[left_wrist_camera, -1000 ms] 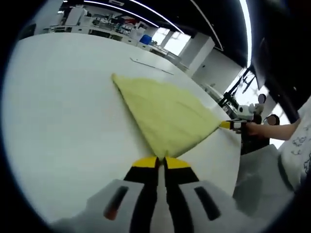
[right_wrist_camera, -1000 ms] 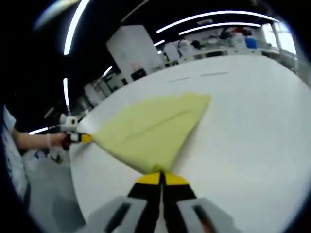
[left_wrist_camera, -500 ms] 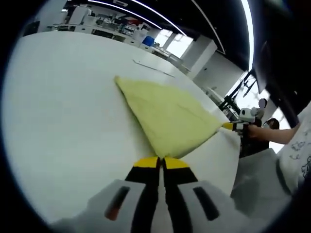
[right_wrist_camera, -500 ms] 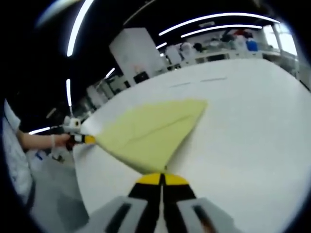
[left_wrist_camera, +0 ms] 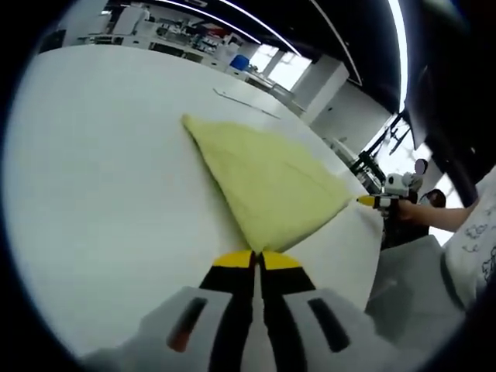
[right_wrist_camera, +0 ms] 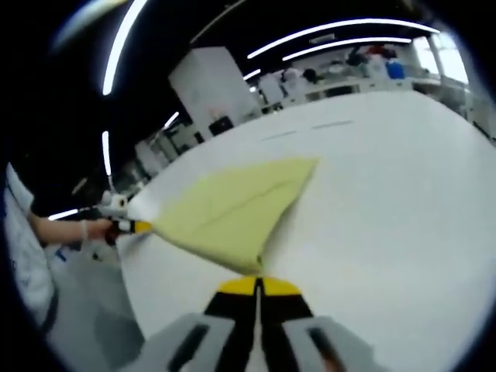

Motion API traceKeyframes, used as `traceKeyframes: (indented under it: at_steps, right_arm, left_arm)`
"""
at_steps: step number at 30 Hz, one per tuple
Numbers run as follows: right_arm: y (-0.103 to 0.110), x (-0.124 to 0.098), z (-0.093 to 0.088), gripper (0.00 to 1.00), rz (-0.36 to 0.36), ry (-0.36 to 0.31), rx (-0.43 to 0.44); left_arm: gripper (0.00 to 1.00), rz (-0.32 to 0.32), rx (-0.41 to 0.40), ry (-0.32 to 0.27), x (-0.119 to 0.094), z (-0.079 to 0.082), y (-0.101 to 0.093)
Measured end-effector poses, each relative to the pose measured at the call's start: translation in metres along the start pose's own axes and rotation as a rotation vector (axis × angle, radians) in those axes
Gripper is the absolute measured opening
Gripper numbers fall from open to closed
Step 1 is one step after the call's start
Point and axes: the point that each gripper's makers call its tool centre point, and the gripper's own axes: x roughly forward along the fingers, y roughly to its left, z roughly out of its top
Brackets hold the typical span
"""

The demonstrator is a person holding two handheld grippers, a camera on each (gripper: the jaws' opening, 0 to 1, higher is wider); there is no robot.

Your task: Fold the garment on the visible template until the final outline fits inside the template.

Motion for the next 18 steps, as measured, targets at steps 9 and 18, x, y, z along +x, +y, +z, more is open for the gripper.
traceKeyframes:
  at_steps: [9, 18]
  right_arm:
    - [-0.001, 0.025, 0.004, 0.03, 0.009, 0.007, -0.006]
    - [0.005, 0.010, -0.003, 0.00, 0.034, 0.034, 0.041]
  left_arm:
    - [0.00, 0.008, -0.001, 0.008, 0.001, 0.000, 0.006]
    - [0.00, 0.013, -0.005, 0.007, -0.002, 0.000, 0.010]
